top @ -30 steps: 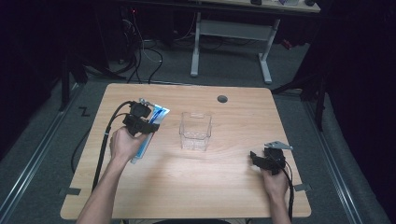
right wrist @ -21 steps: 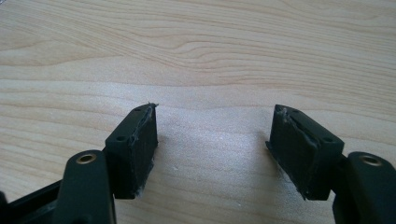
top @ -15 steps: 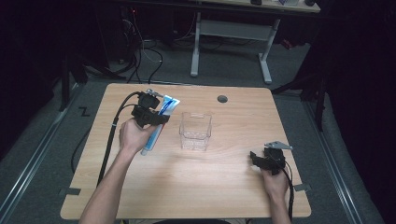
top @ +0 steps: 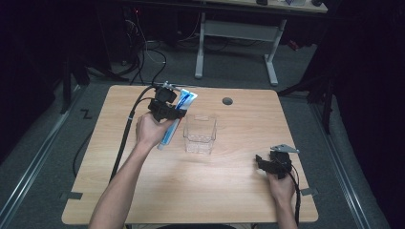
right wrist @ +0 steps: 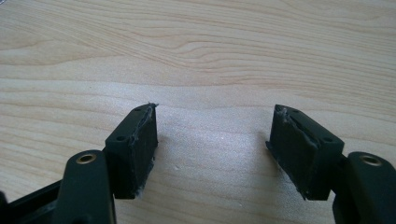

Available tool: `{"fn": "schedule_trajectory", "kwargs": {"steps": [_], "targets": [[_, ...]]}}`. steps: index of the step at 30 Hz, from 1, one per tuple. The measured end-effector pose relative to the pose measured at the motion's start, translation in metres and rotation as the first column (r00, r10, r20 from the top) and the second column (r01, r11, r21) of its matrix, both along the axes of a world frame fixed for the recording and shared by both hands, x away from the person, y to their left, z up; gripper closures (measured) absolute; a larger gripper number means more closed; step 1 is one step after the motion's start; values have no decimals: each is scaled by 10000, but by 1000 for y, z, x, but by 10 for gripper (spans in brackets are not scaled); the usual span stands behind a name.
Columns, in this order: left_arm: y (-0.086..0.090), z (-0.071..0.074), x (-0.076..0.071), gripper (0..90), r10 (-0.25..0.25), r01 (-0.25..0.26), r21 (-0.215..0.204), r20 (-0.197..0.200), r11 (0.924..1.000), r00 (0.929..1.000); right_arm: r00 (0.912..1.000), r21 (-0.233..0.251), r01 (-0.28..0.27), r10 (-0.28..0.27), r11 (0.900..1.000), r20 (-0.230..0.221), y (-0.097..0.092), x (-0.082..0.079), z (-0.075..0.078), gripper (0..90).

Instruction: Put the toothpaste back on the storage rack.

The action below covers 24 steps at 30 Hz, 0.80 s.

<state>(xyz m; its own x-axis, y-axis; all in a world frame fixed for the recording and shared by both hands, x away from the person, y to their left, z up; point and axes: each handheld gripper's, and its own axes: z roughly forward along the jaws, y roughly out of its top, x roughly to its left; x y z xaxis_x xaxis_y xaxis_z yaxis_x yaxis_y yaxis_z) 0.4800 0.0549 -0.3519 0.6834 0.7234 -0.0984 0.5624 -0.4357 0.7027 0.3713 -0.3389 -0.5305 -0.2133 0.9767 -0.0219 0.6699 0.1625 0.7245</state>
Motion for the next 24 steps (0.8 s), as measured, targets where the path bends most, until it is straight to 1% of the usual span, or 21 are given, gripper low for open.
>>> {"fn": "schedule_trajectory", "kwargs": {"steps": [3,7,12,15,18,24], "targets": [[-7,0,4,717,-136,136,50,78,9999,9999,10000,7,-3,3,10000,-5,0,0,0,325],[-16,2,9,718,-211,214,-155,171,9997,9996,10000,4,-1,1,10000,-5,0,0,0,325],[-24,6,13,718,-238,246,-177,403,9995,9989,10000,2,5,-5,10000,-5,0,0,0,325],[-28,6,17,718,-204,223,-365,504,9991,9985,10000,5,2,-2,10000,7,0,0,0,325],[-34,5,22,718,-146,164,-260,689,9995,9975,10000,-1,1,-1,10000,-1,0,0,0,325],[-44,4,29,718,-139,170,-311,984,9994,9951,10000,-4,5,-5,10000,-2,0,0,0,325]]}}
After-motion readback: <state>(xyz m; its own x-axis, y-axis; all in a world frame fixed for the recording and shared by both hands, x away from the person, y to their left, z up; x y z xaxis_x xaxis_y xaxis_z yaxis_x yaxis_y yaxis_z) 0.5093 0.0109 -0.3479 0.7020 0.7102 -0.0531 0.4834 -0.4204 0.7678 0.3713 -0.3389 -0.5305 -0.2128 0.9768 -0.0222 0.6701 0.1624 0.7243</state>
